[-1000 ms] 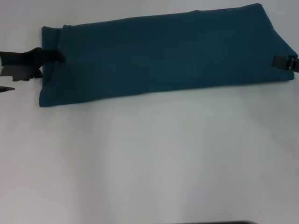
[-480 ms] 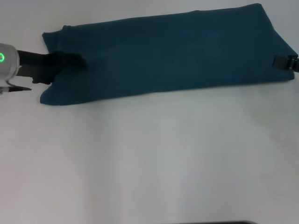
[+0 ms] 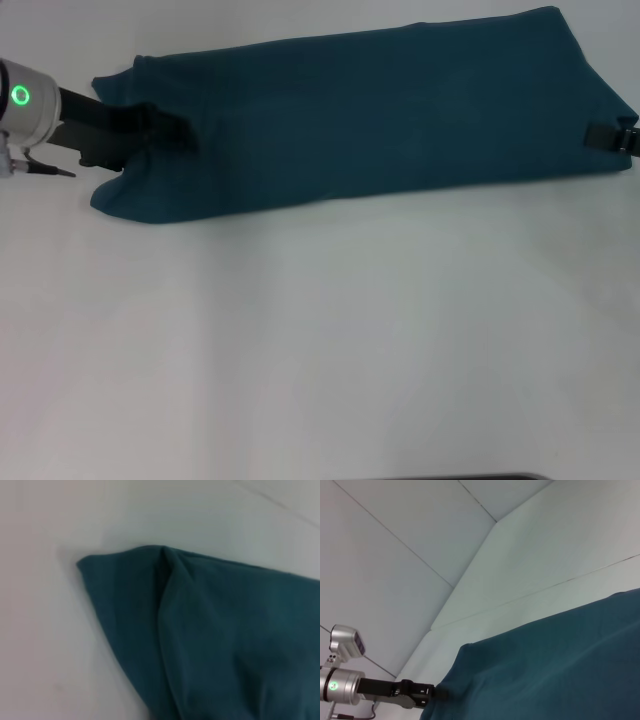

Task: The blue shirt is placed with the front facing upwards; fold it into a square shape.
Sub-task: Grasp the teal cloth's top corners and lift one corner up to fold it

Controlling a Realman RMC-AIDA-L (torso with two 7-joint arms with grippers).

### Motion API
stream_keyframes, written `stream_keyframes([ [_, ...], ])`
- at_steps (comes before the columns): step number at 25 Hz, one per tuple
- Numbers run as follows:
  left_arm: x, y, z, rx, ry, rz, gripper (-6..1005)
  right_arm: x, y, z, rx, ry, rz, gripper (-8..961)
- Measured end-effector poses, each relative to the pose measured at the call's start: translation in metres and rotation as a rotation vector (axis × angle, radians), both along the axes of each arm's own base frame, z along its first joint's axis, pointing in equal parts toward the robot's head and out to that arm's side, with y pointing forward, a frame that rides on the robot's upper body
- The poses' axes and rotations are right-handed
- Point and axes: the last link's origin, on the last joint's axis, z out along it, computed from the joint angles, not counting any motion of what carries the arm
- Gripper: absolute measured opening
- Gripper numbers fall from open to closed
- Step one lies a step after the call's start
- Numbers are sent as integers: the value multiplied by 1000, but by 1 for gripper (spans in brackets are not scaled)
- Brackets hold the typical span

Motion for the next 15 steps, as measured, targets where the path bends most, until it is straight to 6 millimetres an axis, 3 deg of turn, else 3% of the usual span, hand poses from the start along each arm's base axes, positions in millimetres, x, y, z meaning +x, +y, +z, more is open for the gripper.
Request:
stream_keyframes([
  [9, 6, 2, 3, 5, 8, -18, 675, 0, 0, 0, 2, 2, 1, 908],
  [15, 8, 3, 6, -7, 11, -22, 442, -1, 1, 1, 4, 3, 3, 908],
])
